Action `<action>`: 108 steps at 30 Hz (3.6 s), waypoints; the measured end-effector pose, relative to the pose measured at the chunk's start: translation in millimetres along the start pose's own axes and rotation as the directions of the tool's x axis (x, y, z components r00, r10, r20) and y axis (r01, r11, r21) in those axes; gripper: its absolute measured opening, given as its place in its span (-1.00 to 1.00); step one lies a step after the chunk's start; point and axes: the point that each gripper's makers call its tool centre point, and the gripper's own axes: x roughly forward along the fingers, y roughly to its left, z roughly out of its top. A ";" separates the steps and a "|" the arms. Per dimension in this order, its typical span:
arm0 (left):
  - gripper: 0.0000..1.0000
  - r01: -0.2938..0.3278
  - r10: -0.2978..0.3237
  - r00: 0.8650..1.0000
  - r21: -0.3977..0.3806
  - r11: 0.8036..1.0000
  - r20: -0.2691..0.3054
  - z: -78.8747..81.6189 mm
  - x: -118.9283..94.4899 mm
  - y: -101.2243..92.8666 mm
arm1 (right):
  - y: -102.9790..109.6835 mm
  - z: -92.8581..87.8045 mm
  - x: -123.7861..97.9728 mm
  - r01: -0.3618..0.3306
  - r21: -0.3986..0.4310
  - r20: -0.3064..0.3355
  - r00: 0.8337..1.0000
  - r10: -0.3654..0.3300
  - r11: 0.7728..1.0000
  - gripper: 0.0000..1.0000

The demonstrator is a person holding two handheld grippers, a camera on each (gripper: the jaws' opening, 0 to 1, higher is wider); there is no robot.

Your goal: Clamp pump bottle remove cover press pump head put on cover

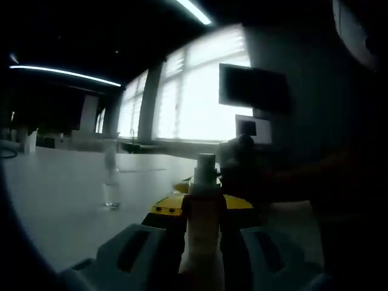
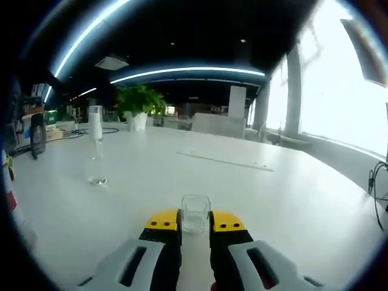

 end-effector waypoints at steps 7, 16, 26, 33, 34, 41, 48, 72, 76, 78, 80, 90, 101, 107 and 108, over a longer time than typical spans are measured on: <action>-0.77 0.000 0.000 1.000 0.003 1.000 0.000 0.2 0.5 -0.7 | 3.2 1.0 -10.8 -0.012 0.009 0.011 1.000 0.012 1.000 -0.75; -0.77 0.000 0.000 1.000 0.004 1.000 0.000 0.2 0.5 -0.4 | 7.4 -2.9 -39.1 -0.021 0.065 0.015 1.000 0.020 0.998 -0.75; -0.77 0.001 -0.001 1.000 0.006 1.000 0.000 0.5 0.5 -0.4 | 22.8 -9.3 -93.9 -0.035 0.159 0.035 0.999 0.029 0.987 -0.75; -0.77 0.003 -0.003 1.000 0.014 1.000 0.000 0.0 -1.2 2.2 | 34.3 -20.1 -127.5 -0.051 0.202 0.023 0.999 0.047 0.978 -0.75; -0.77 0.004 -0.004 1.000 0.014 1.000 0.000 -0.1 -1.4 2.4 | 35.3 -21.1 -129.5 -0.053 0.201 0.022 0.999 0.049 0.978 -0.75; -0.77 0.004 -0.004 1.000 0.017 1.000 0.000 -0.6 -1.7 2.8 | 42.4 -29.3 -142.0 -0.060 0.151 0.003 0.998 0.060 0.987 -0.75; -0.77 0.003 -0.003 1.000 0.020 1.000 0.000 -0.8 -1.6 3.0 | 39.9 -30.4 -137.4 -0.050 0.122 -0.003 0.999 0.051 0.991 -0.74; -0.77 0.006 -0.006 1.000 0.024 1.000 0.000 -1.2 -1.5 2.0 | 42.4 -29.7 -137.4 -0.075 0.121 0.009 0.997 0.075 0.990 -0.56; -0.76 0.008 -0.008 1.000 0.032 0.999 0.000 -1.2 -1.5 0.8 | 41.8 -27.9 -138.8 -0.086 0.129 0.022 0.996 0.084 0.988 -0.56; -0.76 0.008 -0.008 1.000 0.029 1.000 0.000 -1.2 -1.2 0.8 | 41.1 -25.5 -140.9 -0.089 0.134 0.038 0.996 0.084 0.987 -0.56; -0.76 0.008 -0.008 1.000 0.025 1.000 -0.001 -1.2 -1.0 1.1 | 41.9 -22.7 -143.6 -0.091 0.137 0.054 0.995 0.085 0.986 -0.56; -0.76 0.007 -0.006 1.000 0.036 0.999 -0.015 -3.9 0.0 1.2 | 48.1 -16.3 -147.4 -0.113 0.145 0.092 0.991 0.101 0.983 -0.56; -0.72 0.006 -0.006 1.000 -0.018 1.000 -0.022 -3.9 0.2 7.2 | 48.1 -15.4 -148.0 -0.110 0.149 0.099 0.990 0.096 0.983 -0.57; -0.71 0.009 -0.009 0.999 -0.025 1.000 -0.031 -5.4 2.6 5.7 | 46.4 -14.7 -147.8 -0.105 0.154 0.104 0.991 0.090 0.982 -0.57; -0.71 0.015 -0.016 0.999 -0.020 1.000 -0.036 -6.2 3.2 3.6 | 46.1 -14.7 -147.8 -0.104 0.154 0.104 0.991 0.088 0.983 -0.57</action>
